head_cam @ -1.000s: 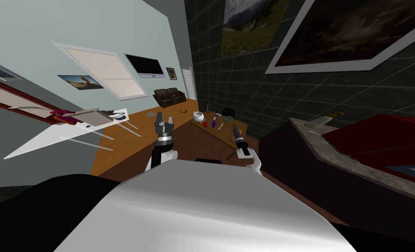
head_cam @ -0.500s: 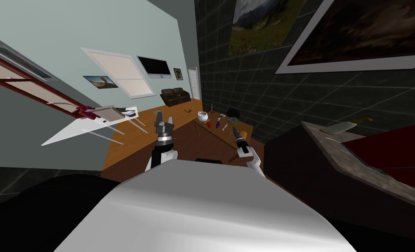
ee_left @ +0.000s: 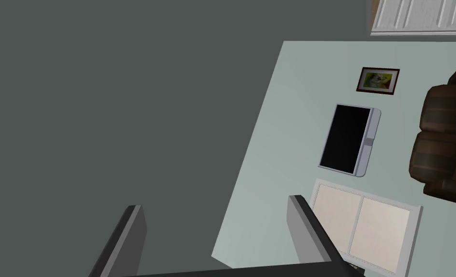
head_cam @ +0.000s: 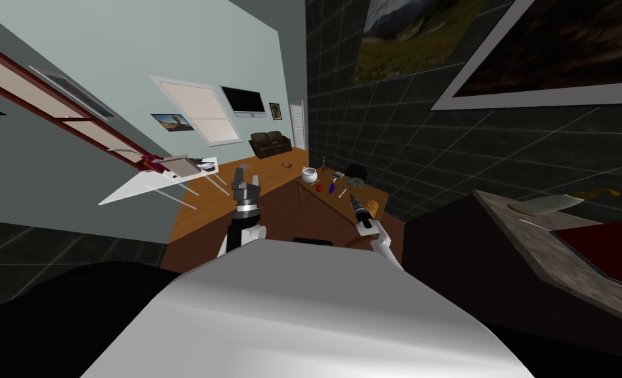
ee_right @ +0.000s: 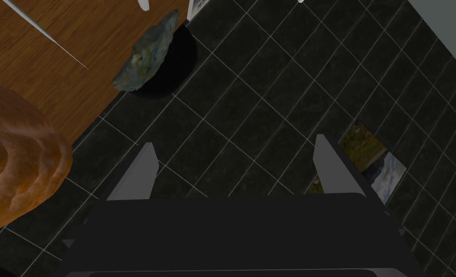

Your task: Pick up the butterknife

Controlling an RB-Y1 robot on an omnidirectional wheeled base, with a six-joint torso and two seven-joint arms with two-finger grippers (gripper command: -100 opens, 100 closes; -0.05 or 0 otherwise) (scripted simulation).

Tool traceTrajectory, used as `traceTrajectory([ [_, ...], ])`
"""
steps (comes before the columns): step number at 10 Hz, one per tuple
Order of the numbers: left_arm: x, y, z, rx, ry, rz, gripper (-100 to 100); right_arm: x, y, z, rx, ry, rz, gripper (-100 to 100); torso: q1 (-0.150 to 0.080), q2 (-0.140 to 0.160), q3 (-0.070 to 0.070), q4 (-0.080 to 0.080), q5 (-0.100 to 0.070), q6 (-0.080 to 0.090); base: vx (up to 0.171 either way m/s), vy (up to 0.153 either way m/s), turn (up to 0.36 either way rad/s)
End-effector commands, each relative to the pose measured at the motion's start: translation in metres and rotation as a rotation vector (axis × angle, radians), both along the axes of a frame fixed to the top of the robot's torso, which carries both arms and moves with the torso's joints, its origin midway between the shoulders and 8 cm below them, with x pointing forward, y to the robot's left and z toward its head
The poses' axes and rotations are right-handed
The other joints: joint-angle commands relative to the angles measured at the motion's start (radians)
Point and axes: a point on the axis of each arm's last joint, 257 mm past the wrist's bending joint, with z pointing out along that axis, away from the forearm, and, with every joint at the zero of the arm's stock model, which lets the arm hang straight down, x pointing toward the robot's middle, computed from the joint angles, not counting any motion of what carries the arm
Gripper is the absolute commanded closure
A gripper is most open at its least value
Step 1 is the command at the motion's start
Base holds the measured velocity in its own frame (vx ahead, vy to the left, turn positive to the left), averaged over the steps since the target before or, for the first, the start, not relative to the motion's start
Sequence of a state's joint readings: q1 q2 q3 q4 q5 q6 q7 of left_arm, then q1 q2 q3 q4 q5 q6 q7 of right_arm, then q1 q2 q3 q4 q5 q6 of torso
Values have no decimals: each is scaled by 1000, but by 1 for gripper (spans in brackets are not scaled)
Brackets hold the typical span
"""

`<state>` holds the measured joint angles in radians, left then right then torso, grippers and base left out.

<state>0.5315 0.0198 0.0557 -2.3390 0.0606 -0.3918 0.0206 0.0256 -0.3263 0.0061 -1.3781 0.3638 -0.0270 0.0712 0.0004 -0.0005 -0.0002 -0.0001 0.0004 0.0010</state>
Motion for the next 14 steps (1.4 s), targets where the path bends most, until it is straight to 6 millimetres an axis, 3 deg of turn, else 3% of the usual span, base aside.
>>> traceTrajectory([
  [1, 0, 0, 0, 0, 0, 0, 0, 0, -4, -9, -7, 22, -8, -100, 0, 0, 0, 0, 0, 0, 10, 9, -11],
  [6, 0, 0, 0, 0, 0, 0, 0, -6, -54, -59, -120, 175, -86, -100, -1, -1, 0, 0, 0, 0, 33, 21, 140],
  [8, 0, 0, 0, 0, 0, 0, 0, -12, -73, -76, -151, 230, -116, -100, -1, -1, -1, 0, 0, 0, 45, 9, 143],
  [10, 0, 0, 0, 0, 0, 0, 0, -18, -77, -88, -151, 256, -124, -100, -1, -1, -1, 0, 0, 1, 33, 3, 32],
  [14, 0, 0, 0, 0, 0, 0, 0, -38, -115, -120, -203, 368, -187, -100, -2, -2, -1, 0, 0, 0, 50, 0, 126],
])
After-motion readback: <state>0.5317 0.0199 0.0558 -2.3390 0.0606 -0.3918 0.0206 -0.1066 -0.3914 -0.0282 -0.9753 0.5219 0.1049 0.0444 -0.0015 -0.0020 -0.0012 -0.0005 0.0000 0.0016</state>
